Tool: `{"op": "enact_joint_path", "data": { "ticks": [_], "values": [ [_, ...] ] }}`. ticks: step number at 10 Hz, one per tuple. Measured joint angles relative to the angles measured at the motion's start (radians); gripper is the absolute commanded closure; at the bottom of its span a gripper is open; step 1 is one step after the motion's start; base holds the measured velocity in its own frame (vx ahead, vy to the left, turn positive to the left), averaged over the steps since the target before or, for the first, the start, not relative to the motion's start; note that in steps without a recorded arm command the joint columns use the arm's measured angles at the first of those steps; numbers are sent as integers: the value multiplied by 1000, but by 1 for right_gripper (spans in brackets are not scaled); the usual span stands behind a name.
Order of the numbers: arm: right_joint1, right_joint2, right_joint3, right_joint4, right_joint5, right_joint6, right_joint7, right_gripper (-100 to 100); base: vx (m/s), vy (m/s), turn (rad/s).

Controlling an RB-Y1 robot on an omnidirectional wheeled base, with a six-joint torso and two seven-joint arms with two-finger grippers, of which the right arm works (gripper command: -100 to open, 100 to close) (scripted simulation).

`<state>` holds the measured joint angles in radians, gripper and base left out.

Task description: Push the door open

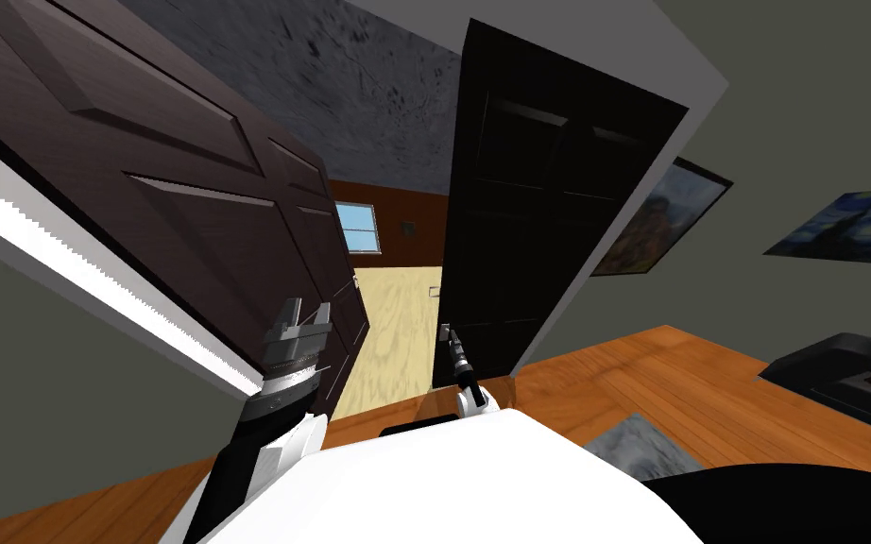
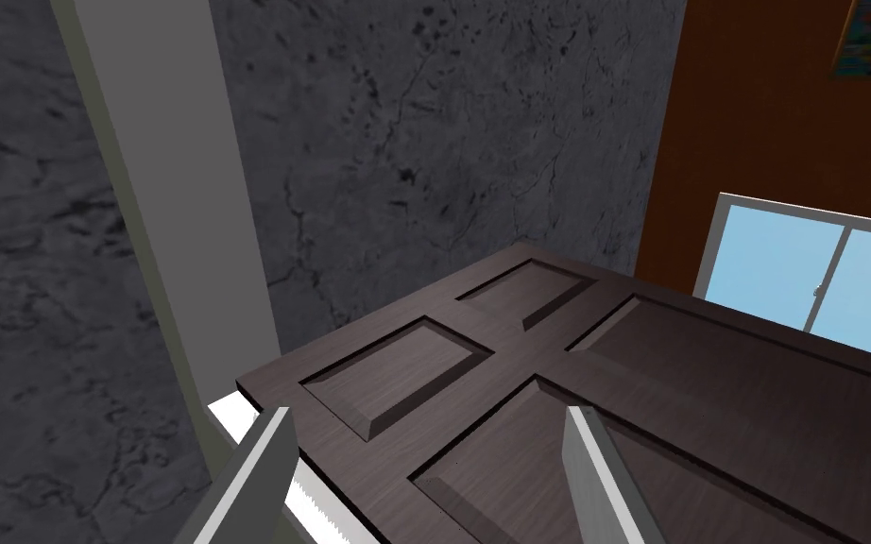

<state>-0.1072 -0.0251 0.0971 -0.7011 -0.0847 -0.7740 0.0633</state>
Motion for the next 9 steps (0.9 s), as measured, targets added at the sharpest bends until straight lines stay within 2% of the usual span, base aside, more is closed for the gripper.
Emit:
{"op": "enact_joint_path", "data": {
  "ticks": [2,3,4,9],
  "values": [
    [1,14,-3,-3,-1,2,-1,-100,188,27,13],
    [5,27,-5,-7,-1,4,1,-100,71,9,-14],
    [6,28,-5,-8,-1,3,2,100,-15,1,12],
    [6,27,-4,-6,-1,6,1,100,-11,-2,2]
  ]
}}
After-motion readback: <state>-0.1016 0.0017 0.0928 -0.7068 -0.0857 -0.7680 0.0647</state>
